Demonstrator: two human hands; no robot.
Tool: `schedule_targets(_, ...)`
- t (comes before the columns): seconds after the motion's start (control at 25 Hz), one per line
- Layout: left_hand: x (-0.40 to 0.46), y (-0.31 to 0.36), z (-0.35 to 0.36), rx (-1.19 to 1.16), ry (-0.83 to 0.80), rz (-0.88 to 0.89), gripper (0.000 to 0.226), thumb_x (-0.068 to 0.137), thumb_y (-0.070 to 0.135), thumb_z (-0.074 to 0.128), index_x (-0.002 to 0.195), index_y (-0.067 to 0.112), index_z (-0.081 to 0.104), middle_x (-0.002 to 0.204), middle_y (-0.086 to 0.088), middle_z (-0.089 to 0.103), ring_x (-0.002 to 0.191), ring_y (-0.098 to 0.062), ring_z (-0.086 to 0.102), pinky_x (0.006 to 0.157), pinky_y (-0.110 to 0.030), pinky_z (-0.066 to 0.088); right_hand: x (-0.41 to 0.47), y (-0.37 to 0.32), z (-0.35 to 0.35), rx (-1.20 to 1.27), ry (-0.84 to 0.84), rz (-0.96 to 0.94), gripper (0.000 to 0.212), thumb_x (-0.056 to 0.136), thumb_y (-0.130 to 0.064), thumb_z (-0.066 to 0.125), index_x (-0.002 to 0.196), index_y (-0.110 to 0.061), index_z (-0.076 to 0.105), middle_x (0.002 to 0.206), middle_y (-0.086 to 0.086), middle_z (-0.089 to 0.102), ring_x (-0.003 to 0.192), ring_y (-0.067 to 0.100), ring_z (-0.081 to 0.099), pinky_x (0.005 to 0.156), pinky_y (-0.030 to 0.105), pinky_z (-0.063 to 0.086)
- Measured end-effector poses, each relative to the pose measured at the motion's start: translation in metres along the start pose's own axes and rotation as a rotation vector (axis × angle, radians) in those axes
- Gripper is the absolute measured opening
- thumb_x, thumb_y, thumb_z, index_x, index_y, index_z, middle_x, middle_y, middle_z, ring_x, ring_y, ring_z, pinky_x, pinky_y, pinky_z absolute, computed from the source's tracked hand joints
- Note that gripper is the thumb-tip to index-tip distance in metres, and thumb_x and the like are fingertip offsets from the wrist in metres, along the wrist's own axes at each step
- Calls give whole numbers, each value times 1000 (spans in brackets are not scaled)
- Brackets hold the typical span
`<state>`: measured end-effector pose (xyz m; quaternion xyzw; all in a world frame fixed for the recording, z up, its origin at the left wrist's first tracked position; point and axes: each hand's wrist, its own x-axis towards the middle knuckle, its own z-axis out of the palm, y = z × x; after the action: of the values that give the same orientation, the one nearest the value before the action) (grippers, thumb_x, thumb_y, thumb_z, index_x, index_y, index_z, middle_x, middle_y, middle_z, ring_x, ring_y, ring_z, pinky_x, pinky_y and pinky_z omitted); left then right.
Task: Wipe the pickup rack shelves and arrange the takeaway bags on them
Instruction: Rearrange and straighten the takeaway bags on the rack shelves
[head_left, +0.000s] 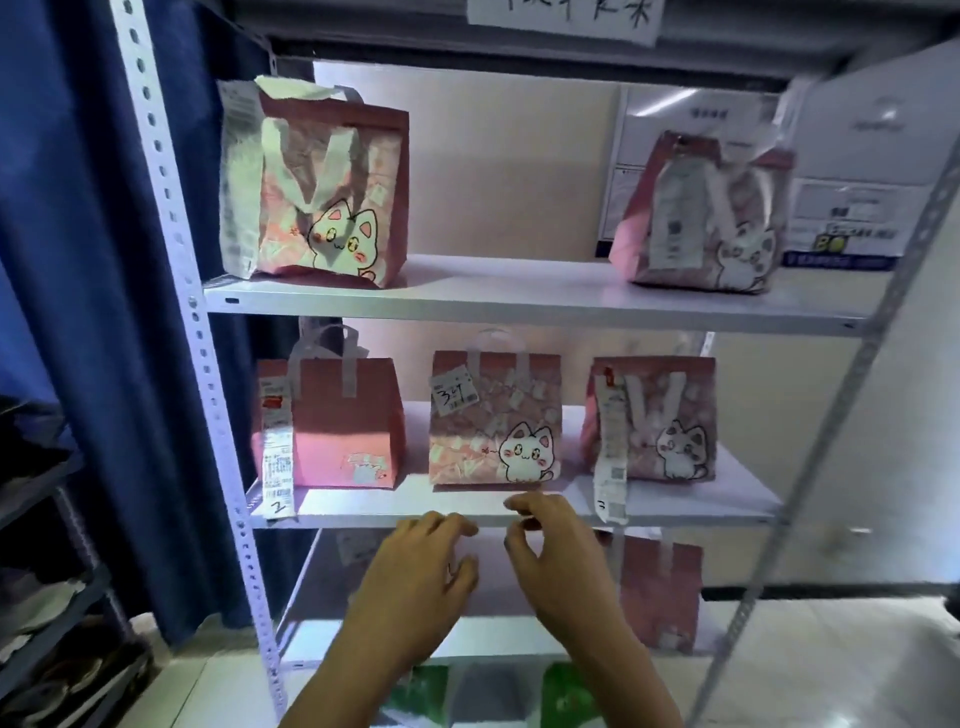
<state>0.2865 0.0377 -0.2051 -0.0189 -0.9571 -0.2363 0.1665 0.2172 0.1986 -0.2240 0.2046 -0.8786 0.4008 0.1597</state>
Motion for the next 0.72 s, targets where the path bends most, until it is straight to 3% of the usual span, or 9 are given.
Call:
schedule_targets(0.16, -7, 1, 12, -48, -52, 79, 29, 99, 42, 44, 127, 40, 50, 133, 19, 50, 119, -7, 42, 104, -25, 37, -28, 4, -10, -55, 27, 107, 26, 97, -30, 59, 122, -35, 60, 115, -20, 58, 101, -2, 56, 86, 16, 45)
schedule_targets(0.36, -7, 0, 20, -71, -76, 153, 27, 98, 40, 44, 125, 38, 51, 130, 20, 51, 119, -6, 41, 104, -25, 37, -45, 11, -15, -100, 39, 177, 23, 97, -30, 58, 120, -37, 58, 114, -19, 56, 102, 0, 56, 91, 23, 51)
schedule_targets(0.72, -2, -9, 37, -55, -108, 105, 28, 99, 41, 43, 125, 37, 50, 131, 18, 51, 118, -6, 42, 104, -27, 39, -39, 27, -4, -68, 14, 177, 23, 98, -27, 59, 120, -32, 61, 117, -13, 58, 102, 2, 59, 88, 23, 51)
